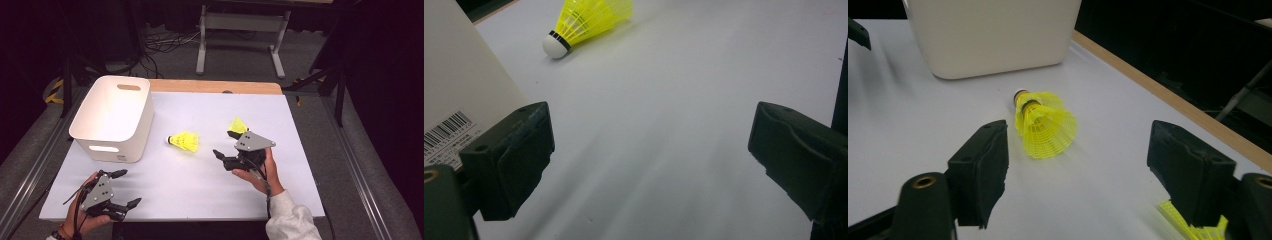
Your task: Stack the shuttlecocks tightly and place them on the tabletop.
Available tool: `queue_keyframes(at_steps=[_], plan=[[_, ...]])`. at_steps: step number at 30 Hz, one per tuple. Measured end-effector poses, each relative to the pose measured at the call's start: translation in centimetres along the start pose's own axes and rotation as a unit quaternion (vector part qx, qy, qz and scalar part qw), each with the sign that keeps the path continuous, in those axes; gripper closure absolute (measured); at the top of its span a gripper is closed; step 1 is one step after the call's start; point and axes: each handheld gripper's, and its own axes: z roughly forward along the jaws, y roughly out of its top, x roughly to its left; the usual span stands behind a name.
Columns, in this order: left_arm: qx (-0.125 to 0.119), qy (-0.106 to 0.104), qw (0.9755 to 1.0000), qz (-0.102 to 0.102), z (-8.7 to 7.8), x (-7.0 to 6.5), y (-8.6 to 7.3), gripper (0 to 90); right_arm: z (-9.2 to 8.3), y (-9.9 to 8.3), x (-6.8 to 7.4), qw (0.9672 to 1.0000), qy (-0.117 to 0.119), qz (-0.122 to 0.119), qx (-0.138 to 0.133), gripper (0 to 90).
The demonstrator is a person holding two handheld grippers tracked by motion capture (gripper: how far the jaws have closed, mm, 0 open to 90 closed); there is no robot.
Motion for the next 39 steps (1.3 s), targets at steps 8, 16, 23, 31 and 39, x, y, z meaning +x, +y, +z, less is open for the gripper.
queue_keyframes(at_steps=[8, 16, 23, 31, 39], plan=[[-0.001, 0.002, 1.0000, 0.001, 0.0, 0.0, 0.0, 5.4, -1.2, -0.7, 1.0, 0.9981, -0.059, -0.014, 0.008, 15.6], [0.001, 0.001, 1.0000, 0.004, 0.0, -0.1, 0.1, 5.4, -2.1, -2.5, 2.1, 0.9967, -0.077, -0.023, 0.010, 14.9], [0.002, 0.003, 1.0000, 0.004, 0.0, -0.1, 0.1, 5.4, -3.4, -3.9, 2.9, 0.9963, -0.078, -0.037, -0.005, 14.5], [0.001, 0.005, 1.0000, 0.004, 0.0, -0.1, 0.1, 5.3, -4.6, -5.8, 3.2, 0.9960, -0.081, -0.037, -0.007, 14.1], [-0.001, 0.007, 1.0000, 0.002, -0.1, -0.1, 0.1, 5.0, -5.2, -8.0, 2.9, 0.9960, -0.086, -0.018, 0.012, 14.3]])
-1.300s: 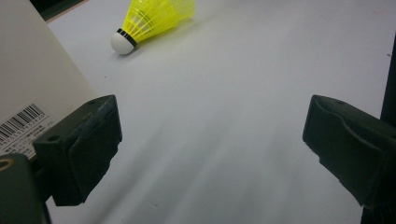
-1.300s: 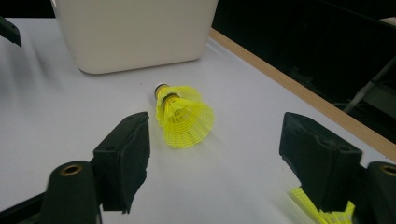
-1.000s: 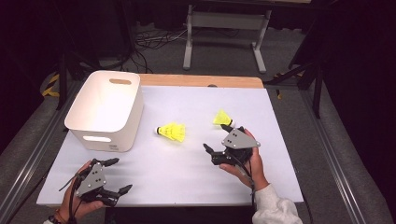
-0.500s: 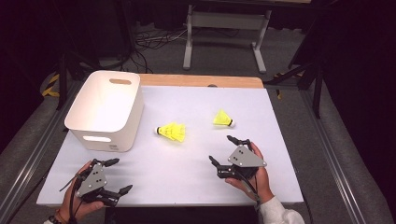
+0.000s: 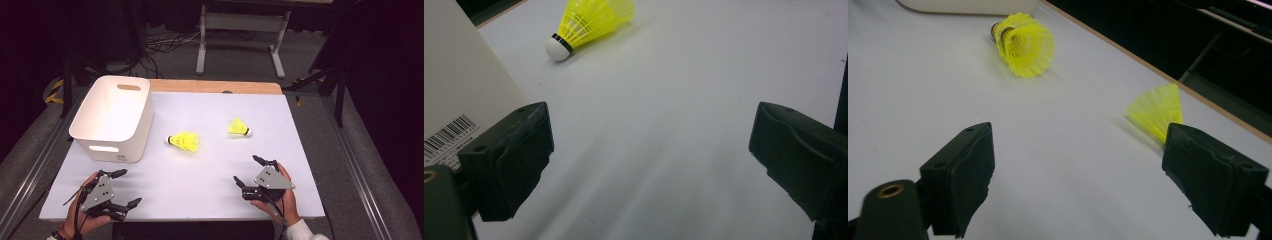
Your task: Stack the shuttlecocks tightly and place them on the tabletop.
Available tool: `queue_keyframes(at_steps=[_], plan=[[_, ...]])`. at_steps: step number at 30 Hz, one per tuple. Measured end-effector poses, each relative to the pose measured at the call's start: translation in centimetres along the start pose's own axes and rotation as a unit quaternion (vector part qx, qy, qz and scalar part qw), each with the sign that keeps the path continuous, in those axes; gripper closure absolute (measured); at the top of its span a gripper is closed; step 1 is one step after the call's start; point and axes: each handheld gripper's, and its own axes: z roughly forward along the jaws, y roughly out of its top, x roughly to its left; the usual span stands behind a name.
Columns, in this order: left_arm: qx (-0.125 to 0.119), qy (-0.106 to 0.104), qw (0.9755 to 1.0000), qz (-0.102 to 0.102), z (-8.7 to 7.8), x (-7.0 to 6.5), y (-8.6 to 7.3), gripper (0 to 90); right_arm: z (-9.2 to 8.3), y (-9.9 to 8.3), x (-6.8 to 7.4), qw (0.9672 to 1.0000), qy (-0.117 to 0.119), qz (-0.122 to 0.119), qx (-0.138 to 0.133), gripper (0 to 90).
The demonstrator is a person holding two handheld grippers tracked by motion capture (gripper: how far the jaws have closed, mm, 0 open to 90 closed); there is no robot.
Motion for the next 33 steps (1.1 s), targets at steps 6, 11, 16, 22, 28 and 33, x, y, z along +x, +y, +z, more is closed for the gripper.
queue_keyframes(at_steps=[6, 11, 16, 22, 28, 33], plan=[[0.002, 0.002, 1.0000, 0.002, 0.0, 0.0, 0.0, 4.9, -0.3, -1.1, -0.4, 0.9998, 0.002, 0.016, 0.016, 14.7], [-0.003, 0.000, 1.0000, 0.001, 0.1, 0.0, 0.0, 4.9, -0.5, -1.9, -0.9, 0.9996, -0.008, 0.016, 0.023, 14.7], [-0.006, 0.002, 1.0000, -0.001, -0.1, 0.3, -0.1, 4.6, -0.5, -1.9, -1.5, 0.9993, -0.018, 0.027, 0.018, 14.6], [-0.004, 0.004, 1.0000, -0.006, -0.1, 0.3, -0.2, 4.5, -0.5, -1.9, -1.8, 0.9991, -0.023, 0.032, 0.017, 14.6], [-0.001, 0.007, 1.0000, -0.004, -0.1, 0.4, -0.1, 4.6, -0.2, -2.0, -2.2, 0.9988, -0.021, 0.038, 0.021, 14.3], [-0.003, 0.006, 0.9999, -0.009, 0.0, 0.4, -0.2, 4.6, 0.3, -2.2, -2.4, 0.9986, -0.016, 0.042, 0.027, 14.2]])
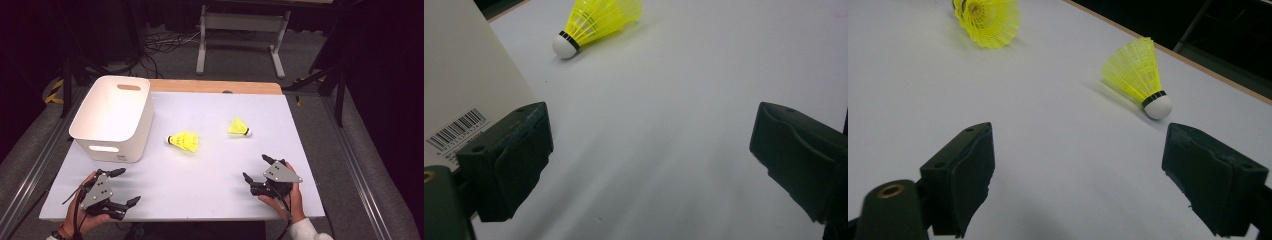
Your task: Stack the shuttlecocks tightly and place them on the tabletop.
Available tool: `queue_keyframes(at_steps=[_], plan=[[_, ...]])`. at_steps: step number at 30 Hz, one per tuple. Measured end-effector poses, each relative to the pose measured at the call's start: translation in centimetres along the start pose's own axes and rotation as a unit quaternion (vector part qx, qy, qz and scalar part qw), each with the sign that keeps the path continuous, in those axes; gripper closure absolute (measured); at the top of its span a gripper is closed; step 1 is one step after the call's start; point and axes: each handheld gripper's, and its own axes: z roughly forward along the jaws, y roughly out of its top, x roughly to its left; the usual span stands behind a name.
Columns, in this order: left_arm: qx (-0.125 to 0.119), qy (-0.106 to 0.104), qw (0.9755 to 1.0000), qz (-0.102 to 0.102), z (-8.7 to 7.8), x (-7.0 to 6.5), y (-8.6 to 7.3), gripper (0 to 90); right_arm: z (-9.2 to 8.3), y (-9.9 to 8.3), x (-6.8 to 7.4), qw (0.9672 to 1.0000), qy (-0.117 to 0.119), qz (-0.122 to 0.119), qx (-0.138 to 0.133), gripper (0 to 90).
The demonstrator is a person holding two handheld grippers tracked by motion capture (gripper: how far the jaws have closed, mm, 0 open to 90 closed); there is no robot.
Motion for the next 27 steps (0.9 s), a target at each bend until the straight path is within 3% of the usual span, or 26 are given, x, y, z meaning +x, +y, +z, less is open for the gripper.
queue_keyframes(at_steps=[15, 24, 27], plan=[[-0.005, 0.000, 0.9999, -0.010, -0.1, 0.4, -0.2, 4.8, 0.9, 1.2, -0.8, 0.9999, 0.003, 0.006, -0.010, 15.3], [-0.002, 0.001, 1.0000, -0.009, -0.2, 0.4, -0.3, 4.9, 2.1, 2.0, -2.5, 0.9997, -0.014, 0.017, -0.009, 15.2], [0.002, 0.002, 1.0000, -0.005, -0.4, 0.2, -0.4, 4.9, 2.6, 2.3, -3.3, 0.9993, -0.007, 0.034, -0.011, 15.2]])
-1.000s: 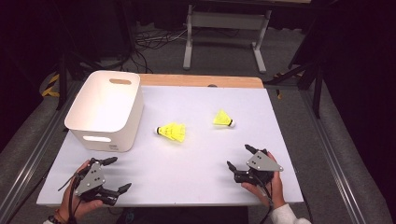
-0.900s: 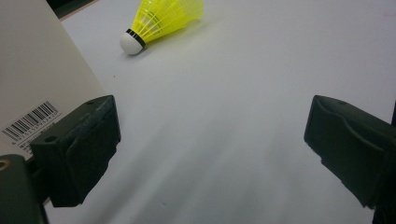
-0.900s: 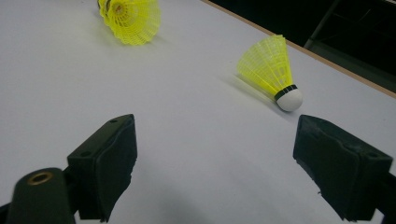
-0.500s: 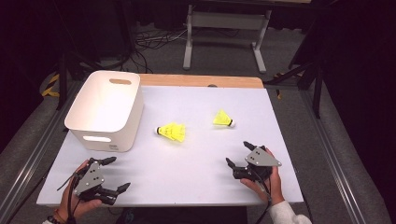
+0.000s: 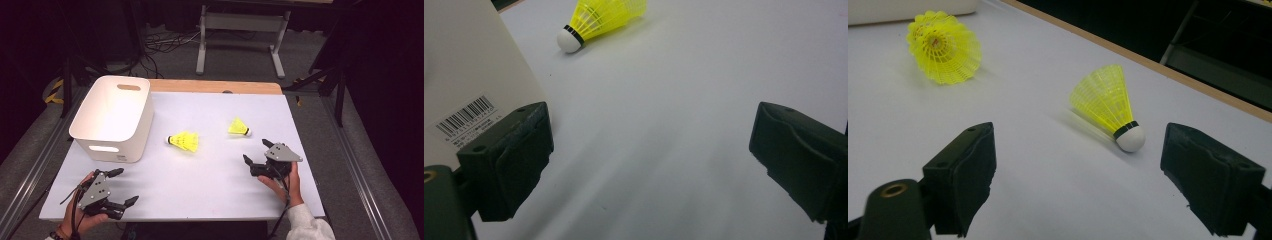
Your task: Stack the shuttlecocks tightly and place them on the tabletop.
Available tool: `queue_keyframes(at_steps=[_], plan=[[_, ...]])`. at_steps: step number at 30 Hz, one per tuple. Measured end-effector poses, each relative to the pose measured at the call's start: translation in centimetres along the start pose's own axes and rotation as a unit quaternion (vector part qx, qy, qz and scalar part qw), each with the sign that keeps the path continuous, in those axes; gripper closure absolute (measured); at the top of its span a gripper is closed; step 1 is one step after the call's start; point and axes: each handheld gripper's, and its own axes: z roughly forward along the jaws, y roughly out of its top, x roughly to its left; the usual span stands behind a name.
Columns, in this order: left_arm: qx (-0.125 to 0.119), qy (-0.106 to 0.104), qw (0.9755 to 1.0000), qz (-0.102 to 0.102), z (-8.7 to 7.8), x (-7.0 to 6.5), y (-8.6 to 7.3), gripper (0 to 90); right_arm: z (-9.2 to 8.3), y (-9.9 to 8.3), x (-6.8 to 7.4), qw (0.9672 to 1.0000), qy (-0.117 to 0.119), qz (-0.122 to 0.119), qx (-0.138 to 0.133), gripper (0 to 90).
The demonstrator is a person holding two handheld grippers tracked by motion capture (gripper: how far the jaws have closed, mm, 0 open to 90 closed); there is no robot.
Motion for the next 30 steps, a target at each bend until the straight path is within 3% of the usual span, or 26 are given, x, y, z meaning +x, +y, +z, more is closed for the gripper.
queue_keyframes(at_steps=[9, 15, 18, 23, 26, 28, 30], plan=[[0.001, 0.004, 1.0000, 0.004, -0.1, -0.5, 0.1, 5.0, 2.2, 1.6, -1.1, 0.9997, 0.013, 0.006, 0.019, 14.0], [0.003, 0.001, 1.0000, 0.002, -0.1, -0.4, 0.0, 5.1, 4.3, 3.8, -2.8, 0.9990, 0.027, 0.003, 0.036, 14.2], [0.003, 0.000, 1.0000, 0.001, -0.1, -0.4, 0.0, 5.1, 6.5, 4.7, -4.2, 0.9965, 0.039, 0.017, 0.071, 12.7], [0.004, -0.005, 1.0000, 0.002, 0.0, -0.5, 0.0, 5.1, 8.7, 4.9, -5.2, 0.9927, 0.052, 0.032, 0.105, 11.3], [0.004, -0.005, 1.0000, 0.003, 0.0, -0.4, 0.0, 5.1, 9.9, 4.8, -5.3, 0.9896, 0.058, 0.027, 0.128, 11.0], [0.008, -0.009, 0.9999, 0.002, 0.1, -0.5, -0.1, 5.2, 11.2, 4.6, -5.1, 0.9866, 0.050, 0.005, 0.156, 12.8], [0.010, -0.009, 0.9999, 0.003, 0.2, -0.5, -0.1, 5.2, 11.7, 4.4, -5.1, 0.9857, 0.052, 0.006, 0.160, 12.8]])
